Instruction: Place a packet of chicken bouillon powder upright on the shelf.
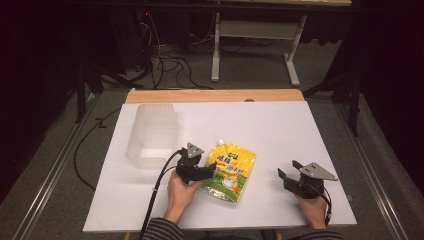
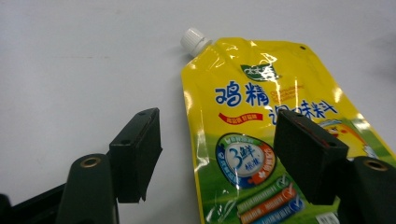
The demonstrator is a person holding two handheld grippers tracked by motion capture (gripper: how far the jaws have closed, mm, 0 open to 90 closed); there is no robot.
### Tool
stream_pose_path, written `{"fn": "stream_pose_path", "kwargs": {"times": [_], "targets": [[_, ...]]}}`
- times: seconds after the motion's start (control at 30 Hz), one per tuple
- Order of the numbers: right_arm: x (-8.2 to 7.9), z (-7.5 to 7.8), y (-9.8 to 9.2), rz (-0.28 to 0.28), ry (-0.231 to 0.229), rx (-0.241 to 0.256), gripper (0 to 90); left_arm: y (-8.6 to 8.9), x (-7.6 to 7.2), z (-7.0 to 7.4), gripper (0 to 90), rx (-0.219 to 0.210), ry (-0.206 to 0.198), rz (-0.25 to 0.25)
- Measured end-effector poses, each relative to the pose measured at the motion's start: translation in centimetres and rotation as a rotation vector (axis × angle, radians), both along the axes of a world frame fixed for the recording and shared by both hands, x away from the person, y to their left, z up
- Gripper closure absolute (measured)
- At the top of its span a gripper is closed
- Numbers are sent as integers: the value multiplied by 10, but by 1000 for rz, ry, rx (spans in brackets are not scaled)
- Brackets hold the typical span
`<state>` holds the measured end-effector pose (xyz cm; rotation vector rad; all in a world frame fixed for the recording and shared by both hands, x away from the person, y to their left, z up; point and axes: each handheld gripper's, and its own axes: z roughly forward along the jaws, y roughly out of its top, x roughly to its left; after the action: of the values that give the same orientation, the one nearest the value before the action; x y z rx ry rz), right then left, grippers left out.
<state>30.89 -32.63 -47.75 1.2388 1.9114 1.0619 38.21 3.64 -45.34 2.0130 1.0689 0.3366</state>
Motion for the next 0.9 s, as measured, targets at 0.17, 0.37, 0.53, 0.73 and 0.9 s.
{"fn": "stream_pose_path", "kwargs": {"times": [0.17,0.37,0.53,0.73,0.9], "targets": [[0,0,0,4,-2,-1,357,-8,12,-11,324,1,28,22],[0,0,1,3,4,-6,356,-13,15,-17,329,52,38,16],[0,0,1,0,3,-6,355,-15,16,-22,343,90,64,7],[1,0,2,7,4,-17,353,-16,15,-22,403,83,61,-19],[1,0,2,5,7,-26,353,-19,12,-22,573,83,33,-55]]}}
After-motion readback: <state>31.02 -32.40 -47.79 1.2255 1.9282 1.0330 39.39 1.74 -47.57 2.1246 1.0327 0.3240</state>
